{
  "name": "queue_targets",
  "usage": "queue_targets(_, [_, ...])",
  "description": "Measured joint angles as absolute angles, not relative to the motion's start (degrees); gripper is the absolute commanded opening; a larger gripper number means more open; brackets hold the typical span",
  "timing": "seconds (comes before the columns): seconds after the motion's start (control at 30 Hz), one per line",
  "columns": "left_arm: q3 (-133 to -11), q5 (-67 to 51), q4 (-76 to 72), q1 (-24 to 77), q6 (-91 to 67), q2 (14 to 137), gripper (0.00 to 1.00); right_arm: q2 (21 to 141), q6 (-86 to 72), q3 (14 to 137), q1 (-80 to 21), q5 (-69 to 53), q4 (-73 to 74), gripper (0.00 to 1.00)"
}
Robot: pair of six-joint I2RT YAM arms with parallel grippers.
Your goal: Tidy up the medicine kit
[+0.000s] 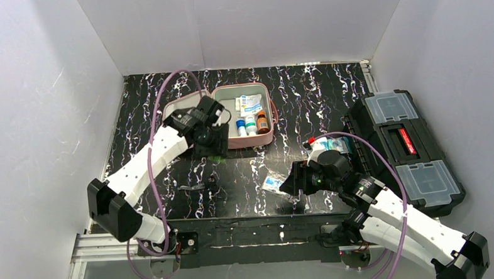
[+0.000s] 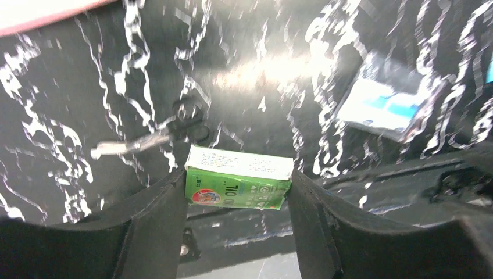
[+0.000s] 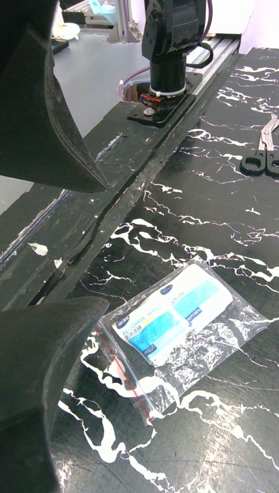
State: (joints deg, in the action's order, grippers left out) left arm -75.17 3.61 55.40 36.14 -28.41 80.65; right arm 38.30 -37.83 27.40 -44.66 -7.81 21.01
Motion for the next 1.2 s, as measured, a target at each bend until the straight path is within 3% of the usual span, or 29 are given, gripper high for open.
queue_targets(0.5, [-111.1,8.6,58.9,35.8,-23.8,111.4,0.45,36.5,-39.5,27.4,-44.7,-8.2,20.9,0.71])
queue_targets(1.2, [-126.0,4.2,51.2,24.9,-23.4,130.2,0.45,36.8,-40.3,29.9,-45.1,-11.1,21.1,0.71])
